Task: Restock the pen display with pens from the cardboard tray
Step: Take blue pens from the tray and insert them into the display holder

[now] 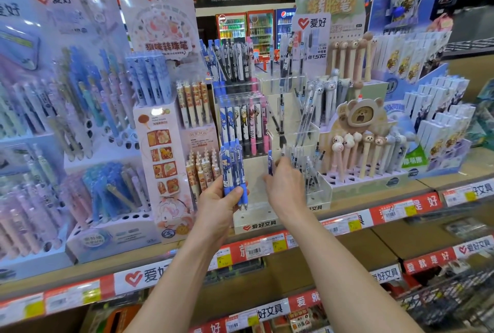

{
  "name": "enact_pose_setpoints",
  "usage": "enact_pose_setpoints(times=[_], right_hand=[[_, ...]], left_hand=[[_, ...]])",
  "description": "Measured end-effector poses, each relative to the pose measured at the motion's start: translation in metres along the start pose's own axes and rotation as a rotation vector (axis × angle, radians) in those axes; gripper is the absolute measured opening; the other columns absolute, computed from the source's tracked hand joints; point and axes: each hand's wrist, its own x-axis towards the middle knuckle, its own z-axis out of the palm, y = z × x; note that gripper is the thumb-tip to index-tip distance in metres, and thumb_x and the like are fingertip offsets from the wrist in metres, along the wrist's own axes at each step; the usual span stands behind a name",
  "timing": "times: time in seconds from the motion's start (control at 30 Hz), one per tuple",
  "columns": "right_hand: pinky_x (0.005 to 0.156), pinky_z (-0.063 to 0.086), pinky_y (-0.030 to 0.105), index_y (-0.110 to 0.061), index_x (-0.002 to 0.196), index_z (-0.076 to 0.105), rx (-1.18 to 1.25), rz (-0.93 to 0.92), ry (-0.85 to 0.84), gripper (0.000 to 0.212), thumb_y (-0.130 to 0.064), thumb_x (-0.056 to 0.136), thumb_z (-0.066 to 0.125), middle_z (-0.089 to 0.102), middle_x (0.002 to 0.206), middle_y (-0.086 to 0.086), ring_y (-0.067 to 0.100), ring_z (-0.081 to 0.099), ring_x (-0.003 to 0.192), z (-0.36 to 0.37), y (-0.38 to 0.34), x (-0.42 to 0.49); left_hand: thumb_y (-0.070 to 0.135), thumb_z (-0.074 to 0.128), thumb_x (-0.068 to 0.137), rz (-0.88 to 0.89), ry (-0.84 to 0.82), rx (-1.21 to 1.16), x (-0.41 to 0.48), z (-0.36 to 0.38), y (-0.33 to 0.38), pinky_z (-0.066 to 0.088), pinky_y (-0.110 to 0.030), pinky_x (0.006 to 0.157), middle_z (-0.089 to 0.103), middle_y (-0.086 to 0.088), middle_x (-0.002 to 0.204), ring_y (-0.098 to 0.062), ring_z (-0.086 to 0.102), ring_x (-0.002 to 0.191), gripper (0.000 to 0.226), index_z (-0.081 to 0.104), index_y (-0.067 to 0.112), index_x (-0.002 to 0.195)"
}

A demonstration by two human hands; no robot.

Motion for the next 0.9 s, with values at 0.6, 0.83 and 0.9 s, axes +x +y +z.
enact_pose_setpoints(times=[0.6, 0.83, 0.9], right_hand=[[0.06, 0.052, 0.023, -0.015, 0.088, 0.071, 0.554, -0.074, -0.472, 0.006, -0.019, 0.092, 0.07, 0.066, 0.079, -0.002, 0.009, 0.06, 0.071, -0.022, -0.02, -0.014], [0.063, 0.049, 0.028, -0.014, 0.095, 0.073, 0.369, -0.112, -0.128, 0.009, -0.018, 0.093, 0.066, 0.065, 0.071, -0.007, 0.01, 0.06, 0.064, -0.026, -0.014, 0.02], [0.066, 0.046, 0.023, -0.015, 0.104, 0.073, 0.328, -0.138, -0.064, 0.013, -0.018, 0.093, 0.067, 0.064, 0.077, -0.012, 0.006, 0.06, 0.069, -0.021, -0.011, 0.02]], left_hand=[[-0.002, 0.056, 0.097, -0.002, -0.025, 0.049, -0.005, -0.011, -0.003, 0.054, -0.03, 0.078, 0.078, 0.0, 0.097, -0.016, 0.07, 0.092, 0.031, 0.069, 0.021, 0.112], [-0.003, 0.056, 0.098, -0.018, 0.08, 0.038, -0.003, -0.016, -0.004, 0.052, -0.029, 0.074, 0.075, 0.0, 0.102, -0.012, 0.07, 0.091, 0.027, 0.065, 0.015, 0.116], [-0.002, 0.056, 0.098, -0.02, 0.082, 0.037, -0.003, -0.016, -0.004, 0.053, -0.027, 0.071, 0.075, 0.0, 0.103, -0.011, 0.071, 0.091, 0.026, 0.064, 0.014, 0.117]])
